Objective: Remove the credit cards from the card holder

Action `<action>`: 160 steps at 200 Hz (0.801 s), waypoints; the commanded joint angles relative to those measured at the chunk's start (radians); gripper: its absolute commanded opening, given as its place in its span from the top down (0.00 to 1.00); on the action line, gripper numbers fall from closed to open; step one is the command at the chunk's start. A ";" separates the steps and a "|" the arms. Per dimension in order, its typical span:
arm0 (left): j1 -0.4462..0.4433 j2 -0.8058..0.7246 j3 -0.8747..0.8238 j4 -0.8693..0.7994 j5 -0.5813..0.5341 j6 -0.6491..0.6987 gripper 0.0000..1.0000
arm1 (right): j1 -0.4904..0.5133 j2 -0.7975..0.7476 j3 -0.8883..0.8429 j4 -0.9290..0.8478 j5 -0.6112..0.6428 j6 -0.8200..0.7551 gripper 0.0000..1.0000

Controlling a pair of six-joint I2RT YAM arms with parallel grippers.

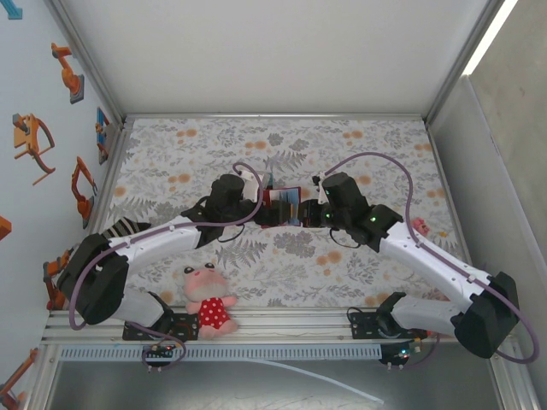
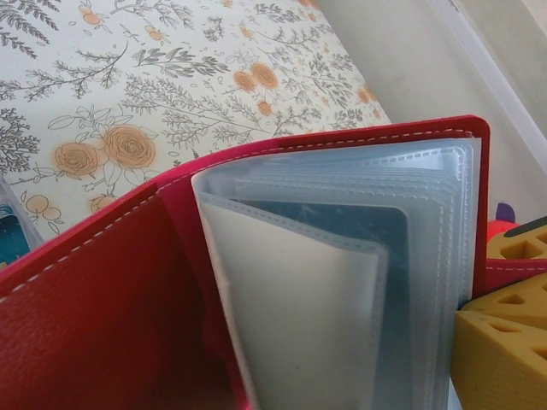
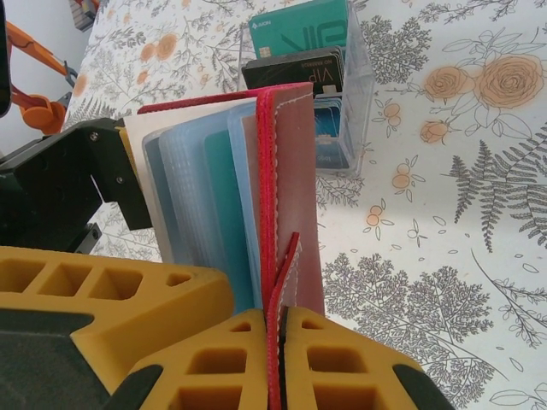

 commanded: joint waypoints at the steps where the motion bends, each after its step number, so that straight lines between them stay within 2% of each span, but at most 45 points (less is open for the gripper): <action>1: -0.005 -0.006 0.031 -0.021 -0.004 0.024 0.06 | 0.006 -0.033 0.028 0.011 0.021 -0.004 1.00; 57: -0.004 -0.004 0.041 -0.017 0.021 0.023 0.07 | 0.006 -0.044 0.043 -0.003 0.027 -0.012 1.00; 85: -0.004 -0.001 0.048 -0.015 0.027 0.018 0.16 | 0.006 -0.044 0.045 0.004 0.020 -0.011 1.00; 119: -0.005 -0.008 0.047 -0.019 0.024 0.017 0.21 | 0.006 -0.052 0.040 0.005 0.022 -0.011 1.00; 133: -0.004 -0.010 0.045 -0.024 0.023 0.018 0.30 | 0.006 -0.058 0.037 0.007 0.022 -0.009 1.00; 160: -0.005 -0.016 0.038 -0.031 0.012 0.019 0.52 | 0.006 -0.069 0.030 0.017 0.022 -0.007 1.00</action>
